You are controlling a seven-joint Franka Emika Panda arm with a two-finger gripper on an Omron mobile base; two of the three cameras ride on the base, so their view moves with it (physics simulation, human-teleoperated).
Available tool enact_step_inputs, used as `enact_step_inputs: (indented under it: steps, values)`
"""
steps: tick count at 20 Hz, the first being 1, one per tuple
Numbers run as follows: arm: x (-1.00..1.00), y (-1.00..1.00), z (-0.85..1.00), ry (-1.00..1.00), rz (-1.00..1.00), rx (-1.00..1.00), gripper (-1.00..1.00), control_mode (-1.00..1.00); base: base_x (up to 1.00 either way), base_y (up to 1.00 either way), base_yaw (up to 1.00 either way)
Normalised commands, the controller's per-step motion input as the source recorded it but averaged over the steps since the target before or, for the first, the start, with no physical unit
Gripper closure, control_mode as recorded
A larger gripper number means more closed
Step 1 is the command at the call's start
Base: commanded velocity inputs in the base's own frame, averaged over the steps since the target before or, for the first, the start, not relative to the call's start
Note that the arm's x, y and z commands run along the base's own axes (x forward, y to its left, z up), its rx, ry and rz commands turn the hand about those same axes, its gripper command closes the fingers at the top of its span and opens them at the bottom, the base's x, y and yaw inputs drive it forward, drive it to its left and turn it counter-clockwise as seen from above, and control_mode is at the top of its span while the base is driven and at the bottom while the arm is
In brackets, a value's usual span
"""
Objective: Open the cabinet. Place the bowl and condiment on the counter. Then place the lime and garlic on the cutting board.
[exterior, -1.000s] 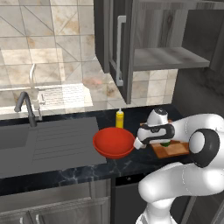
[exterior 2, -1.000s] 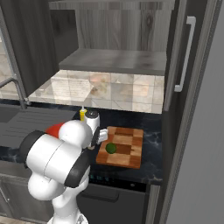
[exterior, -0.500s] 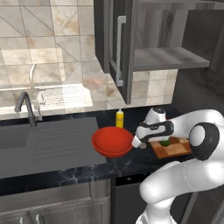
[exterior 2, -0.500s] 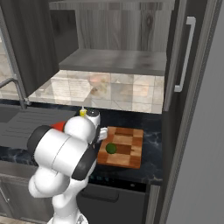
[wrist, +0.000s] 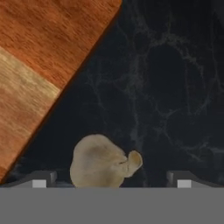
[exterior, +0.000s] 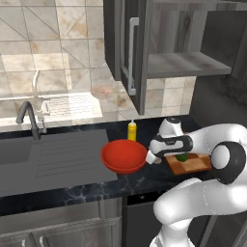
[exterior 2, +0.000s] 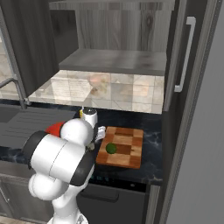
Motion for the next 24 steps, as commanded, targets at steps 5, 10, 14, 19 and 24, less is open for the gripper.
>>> enact_step_inputs:
  steps: [5, 10, 14, 19, 24]
  values:
    - [-0.3, 0.0, -0.13, 0.0, 0.04, -0.01, -1.0, -1.0, 0.0, 0.0, 0.0]
    - [0.03, -0.09, -0.28, -0.01, 0.07, -0.01, -1.0, -1.0, 0.0, 0.0, 0.0]
    - [0.02, -0.12, -0.25, -0.06, 0.07, -0.02, -1.0, -1.0, 0.0, 0.0, 0.0]
    - [0.0, -0.06, -0.16, -0.04, 0.06, -0.01, -1.0, -1.0, 0.0, 0.0, 0.0]
    - [0.0, 0.0, -0.18, -0.01, 0.06, 0.0, 1.0, -1.0, 0.0, 0.0, 0.0]
